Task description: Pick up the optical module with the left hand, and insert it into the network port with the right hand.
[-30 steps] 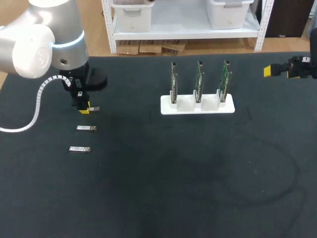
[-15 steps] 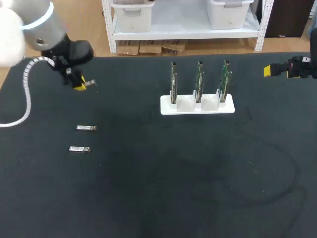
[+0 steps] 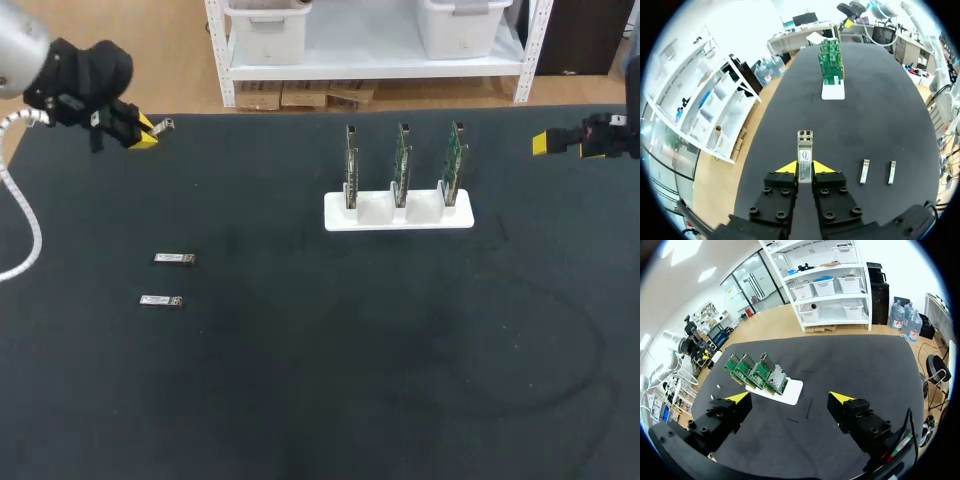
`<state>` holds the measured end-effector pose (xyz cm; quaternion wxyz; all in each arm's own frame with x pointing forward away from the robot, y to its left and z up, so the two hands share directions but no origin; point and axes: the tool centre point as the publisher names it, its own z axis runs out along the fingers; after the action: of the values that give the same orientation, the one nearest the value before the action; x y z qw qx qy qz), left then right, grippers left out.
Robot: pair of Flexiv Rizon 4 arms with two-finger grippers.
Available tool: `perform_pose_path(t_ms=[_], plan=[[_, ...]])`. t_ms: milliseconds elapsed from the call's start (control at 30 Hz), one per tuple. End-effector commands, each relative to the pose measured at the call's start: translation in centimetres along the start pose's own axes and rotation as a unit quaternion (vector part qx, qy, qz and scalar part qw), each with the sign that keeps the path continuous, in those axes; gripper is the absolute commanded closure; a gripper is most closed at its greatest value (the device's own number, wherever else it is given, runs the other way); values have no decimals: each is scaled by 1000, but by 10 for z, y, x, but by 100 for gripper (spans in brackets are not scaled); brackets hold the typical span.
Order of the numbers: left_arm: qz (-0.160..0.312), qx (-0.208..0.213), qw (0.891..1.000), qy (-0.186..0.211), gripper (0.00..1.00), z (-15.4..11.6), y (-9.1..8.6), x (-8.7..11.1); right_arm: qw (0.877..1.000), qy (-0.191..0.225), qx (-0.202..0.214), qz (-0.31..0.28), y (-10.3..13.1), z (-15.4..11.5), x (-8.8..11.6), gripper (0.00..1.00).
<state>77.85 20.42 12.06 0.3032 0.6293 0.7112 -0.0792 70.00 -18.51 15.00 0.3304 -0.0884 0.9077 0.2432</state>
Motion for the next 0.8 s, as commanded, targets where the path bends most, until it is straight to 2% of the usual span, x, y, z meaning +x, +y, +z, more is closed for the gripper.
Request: perform_pose_path(t_ms=[33, 100, 267, 567, 800], plan=[[-3, -25, 998, -51, 100, 0, -5, 3, 1000, 0, 0, 0, 0, 0, 0, 0], [-8, -27, 997, -68, 100, -2, -4, 3, 1000, 0, 0, 0, 0, 0, 0, 0], [-10, -28, 997, -68, 100, -3, -2, 2, 1000, 0, 0, 0, 0, 0, 0, 0], [-7, -19, 999, -37, 100, -2, -1, 0, 1000, 0, 0, 0, 0, 0, 0, 0], [-6, -18, 999, -30, 100, -1, -1, 1, 1000, 0, 0, 0, 0, 0, 0, 0]])
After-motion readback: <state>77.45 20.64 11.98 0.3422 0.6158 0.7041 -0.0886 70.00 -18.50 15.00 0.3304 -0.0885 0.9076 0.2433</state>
